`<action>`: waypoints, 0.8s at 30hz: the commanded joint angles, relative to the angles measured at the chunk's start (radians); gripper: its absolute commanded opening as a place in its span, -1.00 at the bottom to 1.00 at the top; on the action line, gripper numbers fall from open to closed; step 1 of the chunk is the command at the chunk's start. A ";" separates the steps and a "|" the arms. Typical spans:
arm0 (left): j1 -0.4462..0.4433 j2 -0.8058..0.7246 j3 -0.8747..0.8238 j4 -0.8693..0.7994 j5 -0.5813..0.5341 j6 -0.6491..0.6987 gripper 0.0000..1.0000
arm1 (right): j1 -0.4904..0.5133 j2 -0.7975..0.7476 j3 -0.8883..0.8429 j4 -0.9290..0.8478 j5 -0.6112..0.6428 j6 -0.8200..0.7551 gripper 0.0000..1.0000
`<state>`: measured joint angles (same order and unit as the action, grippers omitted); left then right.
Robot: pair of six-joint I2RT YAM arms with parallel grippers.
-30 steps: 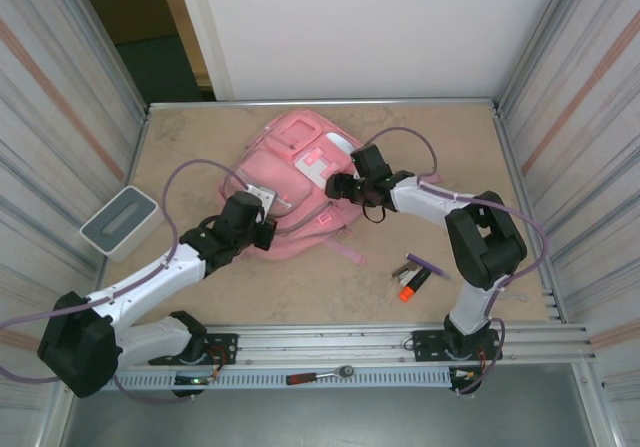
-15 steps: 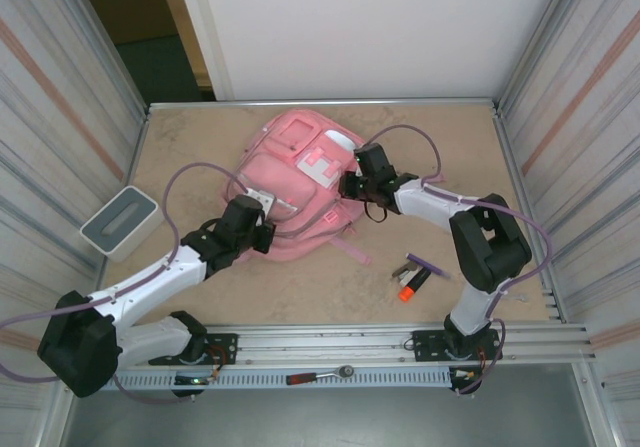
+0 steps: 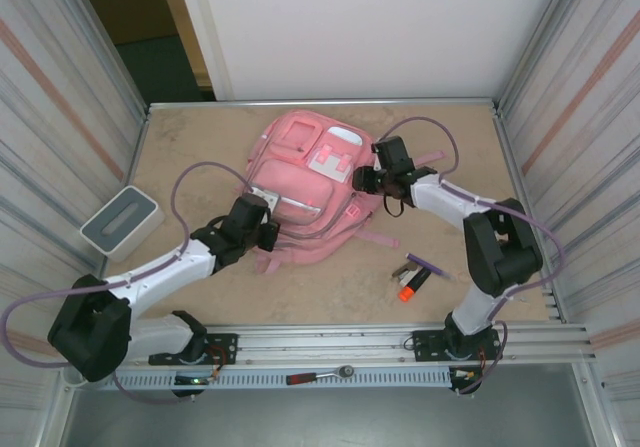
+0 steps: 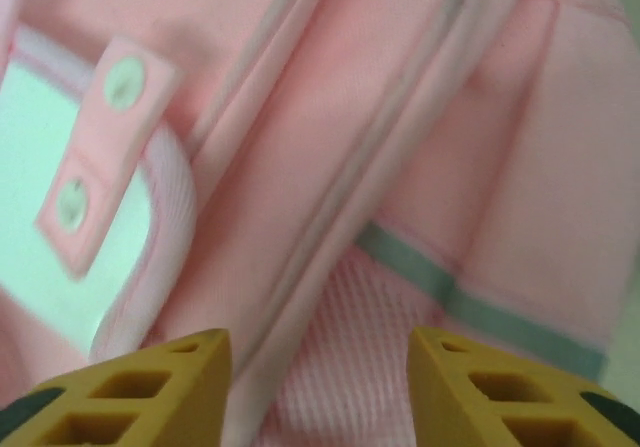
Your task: Pack the student bag
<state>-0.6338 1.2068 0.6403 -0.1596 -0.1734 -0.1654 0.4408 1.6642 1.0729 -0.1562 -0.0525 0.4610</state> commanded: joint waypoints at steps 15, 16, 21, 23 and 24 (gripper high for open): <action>-0.006 -0.080 -0.040 0.001 0.019 -0.029 -1.00 | 0.245 -0.140 -0.209 0.137 -0.070 0.308 0.44; -0.007 -0.082 -0.043 -0.001 0.018 -0.029 -1.00 | 0.246 -0.120 -0.201 0.144 -0.071 0.308 0.41; -0.014 -0.089 -0.056 -0.034 -0.014 -0.030 -1.00 | 0.251 -0.049 -0.151 0.090 0.033 0.236 -0.21; -0.016 -0.092 -0.057 -0.052 -0.028 -0.031 -1.00 | 0.248 -0.037 -0.142 0.053 0.093 0.187 -0.48; -0.017 -0.094 -0.057 -0.062 -0.037 -0.029 -1.00 | 0.245 -0.032 -0.135 0.036 0.123 0.159 -0.60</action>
<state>-0.6464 1.1461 0.5999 -0.1394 -0.1623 -0.1841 0.6926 1.6123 0.9009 -0.0765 -0.0574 0.6991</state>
